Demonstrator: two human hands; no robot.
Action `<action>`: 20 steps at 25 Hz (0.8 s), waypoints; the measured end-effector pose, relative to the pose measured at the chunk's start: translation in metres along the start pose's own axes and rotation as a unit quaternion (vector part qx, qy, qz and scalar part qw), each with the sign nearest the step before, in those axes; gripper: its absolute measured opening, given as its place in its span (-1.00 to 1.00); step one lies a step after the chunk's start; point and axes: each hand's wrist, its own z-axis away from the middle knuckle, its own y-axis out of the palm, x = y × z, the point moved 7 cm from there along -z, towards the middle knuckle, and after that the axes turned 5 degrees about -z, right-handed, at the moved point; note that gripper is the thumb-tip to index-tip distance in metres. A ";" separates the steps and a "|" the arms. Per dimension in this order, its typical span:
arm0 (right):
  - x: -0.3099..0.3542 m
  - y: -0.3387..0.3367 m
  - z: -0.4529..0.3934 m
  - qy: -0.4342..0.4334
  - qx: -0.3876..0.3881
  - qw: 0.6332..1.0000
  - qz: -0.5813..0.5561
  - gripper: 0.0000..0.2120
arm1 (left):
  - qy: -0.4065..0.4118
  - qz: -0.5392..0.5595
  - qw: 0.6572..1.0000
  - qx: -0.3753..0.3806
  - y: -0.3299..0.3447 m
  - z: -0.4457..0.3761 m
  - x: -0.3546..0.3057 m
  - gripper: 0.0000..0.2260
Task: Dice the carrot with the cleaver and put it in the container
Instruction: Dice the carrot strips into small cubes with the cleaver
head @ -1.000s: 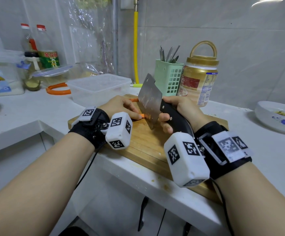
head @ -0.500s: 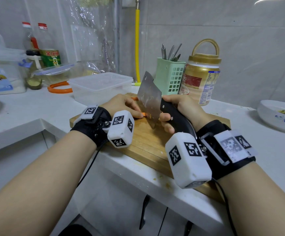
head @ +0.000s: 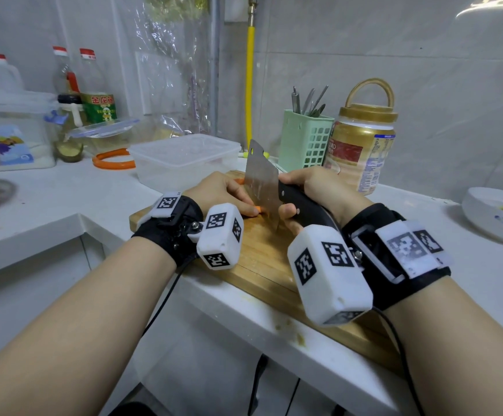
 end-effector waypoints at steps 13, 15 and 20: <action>-0.010 -0.010 -0.001 0.007 0.024 0.998 -0.050 -0.81 | -0.010 -0.045 0.999 0.021 0.003 0.002 -0.009 -0.95; -0.010 -0.011 0.000 0.007 0.027 0.998 -0.052 -0.77 | -0.023 -0.051 0.998 0.024 0.003 0.002 -0.010 -0.97; -0.009 -0.018 0.003 -0.003 0.013 0.998 -0.067 -0.80 | -0.036 -0.064 0.997 0.024 0.003 0.004 -0.011 -0.88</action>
